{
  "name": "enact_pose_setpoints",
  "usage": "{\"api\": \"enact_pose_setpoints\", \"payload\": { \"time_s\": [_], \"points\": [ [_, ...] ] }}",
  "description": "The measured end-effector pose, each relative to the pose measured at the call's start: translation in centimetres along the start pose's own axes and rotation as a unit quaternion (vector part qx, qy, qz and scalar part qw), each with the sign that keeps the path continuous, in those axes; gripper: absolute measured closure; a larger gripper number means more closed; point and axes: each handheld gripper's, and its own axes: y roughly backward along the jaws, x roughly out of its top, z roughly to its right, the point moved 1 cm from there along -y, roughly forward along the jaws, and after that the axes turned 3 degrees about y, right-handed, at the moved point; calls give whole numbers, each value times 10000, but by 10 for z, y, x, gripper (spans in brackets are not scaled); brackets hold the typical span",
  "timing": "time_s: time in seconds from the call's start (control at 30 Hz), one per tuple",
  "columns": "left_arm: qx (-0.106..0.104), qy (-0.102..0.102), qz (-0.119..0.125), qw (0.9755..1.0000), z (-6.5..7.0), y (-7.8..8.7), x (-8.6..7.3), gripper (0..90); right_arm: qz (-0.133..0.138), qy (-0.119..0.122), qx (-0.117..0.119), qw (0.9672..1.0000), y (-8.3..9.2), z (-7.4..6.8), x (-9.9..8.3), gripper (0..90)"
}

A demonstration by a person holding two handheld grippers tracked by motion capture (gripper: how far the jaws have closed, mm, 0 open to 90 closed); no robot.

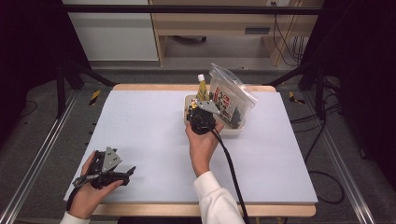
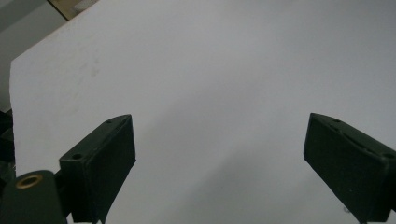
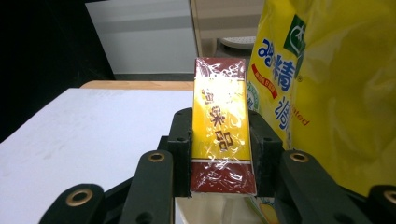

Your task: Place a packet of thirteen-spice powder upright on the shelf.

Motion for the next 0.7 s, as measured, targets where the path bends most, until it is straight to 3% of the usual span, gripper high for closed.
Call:
{"api": "enact_pose_setpoints", "payload": {
  "time_s": [0.5,0.7],
  "points": [
    [1,-45,-3,10000,1,1,1,89,-198,62,-25,9998,-15,-3,-7,655],
    [7,-42,0,10000,1,1,1,89,-217,57,32,9997,-17,-3,-9,582]
  ]
}}
